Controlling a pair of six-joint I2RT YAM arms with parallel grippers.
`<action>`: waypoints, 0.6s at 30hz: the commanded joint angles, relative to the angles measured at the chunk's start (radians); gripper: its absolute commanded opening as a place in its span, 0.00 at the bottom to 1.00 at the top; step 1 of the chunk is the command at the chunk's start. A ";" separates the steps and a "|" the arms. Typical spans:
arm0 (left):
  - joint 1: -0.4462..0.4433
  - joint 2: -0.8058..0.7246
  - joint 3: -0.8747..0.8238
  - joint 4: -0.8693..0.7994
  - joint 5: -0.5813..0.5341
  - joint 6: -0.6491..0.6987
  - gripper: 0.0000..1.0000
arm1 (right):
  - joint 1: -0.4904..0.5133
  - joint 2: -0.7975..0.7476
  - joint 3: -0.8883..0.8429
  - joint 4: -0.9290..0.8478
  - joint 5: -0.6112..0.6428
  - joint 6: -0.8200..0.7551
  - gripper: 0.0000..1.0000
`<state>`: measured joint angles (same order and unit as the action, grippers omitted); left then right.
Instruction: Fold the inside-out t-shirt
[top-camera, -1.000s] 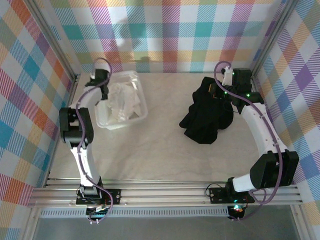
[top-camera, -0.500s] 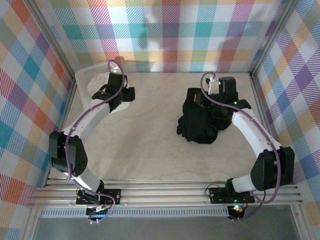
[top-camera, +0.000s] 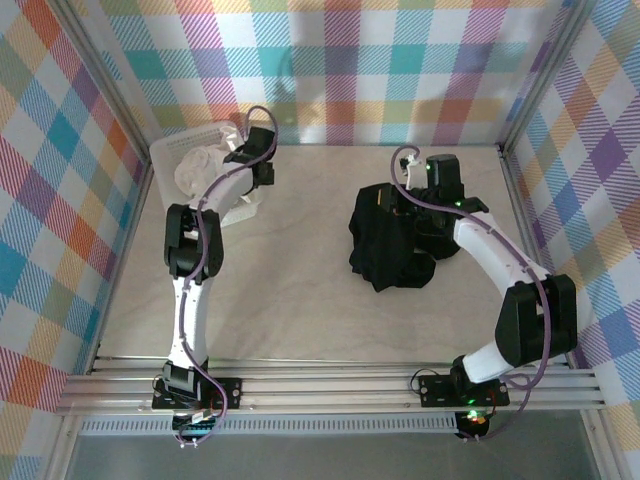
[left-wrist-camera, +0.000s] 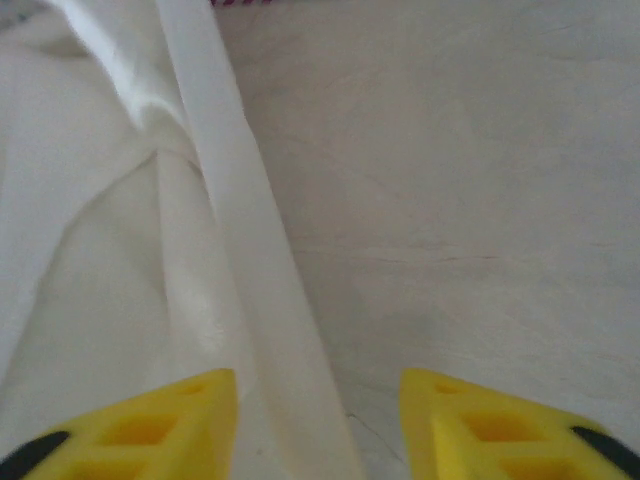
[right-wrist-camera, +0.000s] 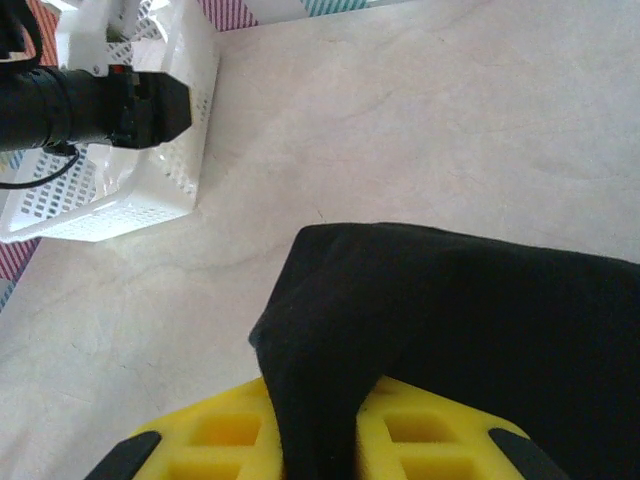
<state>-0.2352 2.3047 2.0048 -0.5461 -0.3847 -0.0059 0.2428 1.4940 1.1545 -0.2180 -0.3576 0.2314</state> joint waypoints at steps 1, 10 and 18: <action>0.067 -0.048 -0.031 -0.100 -0.056 0.106 0.38 | 0.004 -0.038 -0.024 0.025 -0.029 -0.004 0.21; 0.175 -0.027 -0.031 -0.090 -0.021 0.309 0.30 | 0.006 0.019 0.002 0.038 -0.075 0.013 0.17; 0.227 0.016 0.203 -0.206 -0.004 0.217 0.49 | 0.092 0.075 0.150 0.015 -0.110 0.056 0.13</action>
<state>-0.0135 2.3623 2.1441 -0.6910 -0.4061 0.2535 0.2783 1.5448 1.2110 -0.2249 -0.4038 0.2588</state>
